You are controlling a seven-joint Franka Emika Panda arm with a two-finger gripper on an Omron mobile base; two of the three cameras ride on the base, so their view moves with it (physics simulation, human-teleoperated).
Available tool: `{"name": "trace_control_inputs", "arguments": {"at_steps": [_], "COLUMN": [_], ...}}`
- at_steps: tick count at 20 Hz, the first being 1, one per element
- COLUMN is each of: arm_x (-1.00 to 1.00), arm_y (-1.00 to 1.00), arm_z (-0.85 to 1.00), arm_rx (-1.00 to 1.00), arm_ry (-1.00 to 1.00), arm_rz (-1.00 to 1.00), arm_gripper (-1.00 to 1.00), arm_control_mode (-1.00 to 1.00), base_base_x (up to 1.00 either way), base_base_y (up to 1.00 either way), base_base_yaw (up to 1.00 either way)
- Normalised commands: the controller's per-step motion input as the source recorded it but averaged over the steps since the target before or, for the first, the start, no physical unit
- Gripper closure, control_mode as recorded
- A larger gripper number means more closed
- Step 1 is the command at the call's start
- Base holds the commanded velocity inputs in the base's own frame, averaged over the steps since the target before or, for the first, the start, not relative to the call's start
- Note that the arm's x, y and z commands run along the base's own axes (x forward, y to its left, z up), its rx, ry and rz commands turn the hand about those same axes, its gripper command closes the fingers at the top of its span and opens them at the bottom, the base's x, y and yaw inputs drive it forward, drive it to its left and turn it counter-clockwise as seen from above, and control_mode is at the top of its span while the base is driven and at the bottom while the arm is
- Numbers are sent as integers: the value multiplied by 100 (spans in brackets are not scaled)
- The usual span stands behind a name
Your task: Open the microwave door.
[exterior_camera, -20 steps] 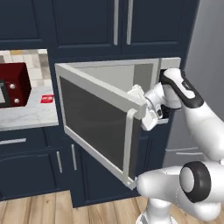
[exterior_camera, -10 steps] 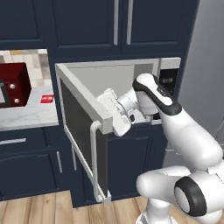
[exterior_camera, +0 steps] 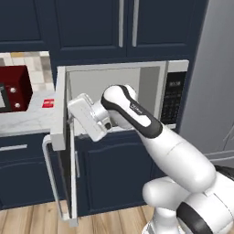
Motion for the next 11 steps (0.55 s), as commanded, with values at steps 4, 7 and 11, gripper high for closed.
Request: {"name": "trace_control_inputs", "arguments": {"at_steps": [4, 7, 11], "arm_x": [0, 0, 0], "arm_y": [3, 0, 28], "arm_z": [0, 0, -13], "arm_rx": [1, 0, -19], "arm_ry": [0, 1, 0], "arm_rz": [0, 0, 0], "arm_gripper": [-100, -100, -100], "arm_control_mode": [-100, -100, -100], "base_base_x": [0, 0, 0], "base_base_y": [0, 0, 0], "base_base_yaw": [0, 0, 0]}}
